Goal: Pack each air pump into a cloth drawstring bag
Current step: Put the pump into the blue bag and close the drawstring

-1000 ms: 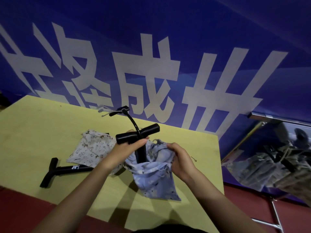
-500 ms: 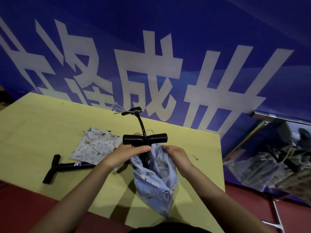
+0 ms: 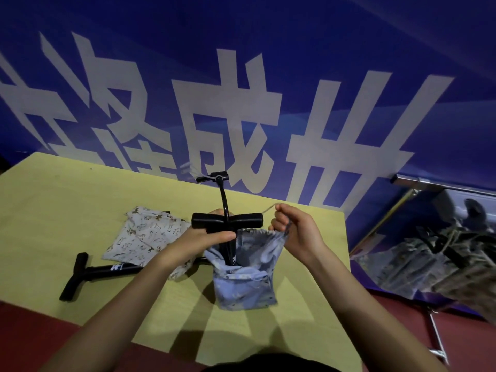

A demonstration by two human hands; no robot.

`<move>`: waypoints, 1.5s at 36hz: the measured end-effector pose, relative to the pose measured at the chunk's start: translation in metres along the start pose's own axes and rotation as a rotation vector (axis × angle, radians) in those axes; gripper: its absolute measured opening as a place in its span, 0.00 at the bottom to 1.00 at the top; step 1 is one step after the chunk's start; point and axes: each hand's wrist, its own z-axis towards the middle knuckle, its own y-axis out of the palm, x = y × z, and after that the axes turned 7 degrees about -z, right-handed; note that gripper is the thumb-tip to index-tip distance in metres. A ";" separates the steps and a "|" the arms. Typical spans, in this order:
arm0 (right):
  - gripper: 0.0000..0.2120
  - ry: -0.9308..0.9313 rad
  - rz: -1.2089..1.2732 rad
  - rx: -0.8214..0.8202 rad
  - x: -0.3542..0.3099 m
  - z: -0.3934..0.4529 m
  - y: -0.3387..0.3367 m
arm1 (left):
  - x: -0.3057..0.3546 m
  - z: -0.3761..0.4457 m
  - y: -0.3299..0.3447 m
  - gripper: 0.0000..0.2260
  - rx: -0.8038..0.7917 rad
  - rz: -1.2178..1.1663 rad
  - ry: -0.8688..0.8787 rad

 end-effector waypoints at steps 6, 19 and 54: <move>0.08 0.066 -0.314 -0.085 0.000 -0.003 0.005 | -0.003 0.000 0.004 0.11 -0.010 -0.038 0.045; 0.15 0.062 -0.568 0.063 0.005 -0.007 0.004 | -0.017 0.012 -0.001 0.33 0.161 -0.215 0.078; 0.12 -0.157 -0.779 0.294 -0.013 -0.004 -0.006 | -0.013 0.018 -0.011 0.19 -0.006 -0.762 0.069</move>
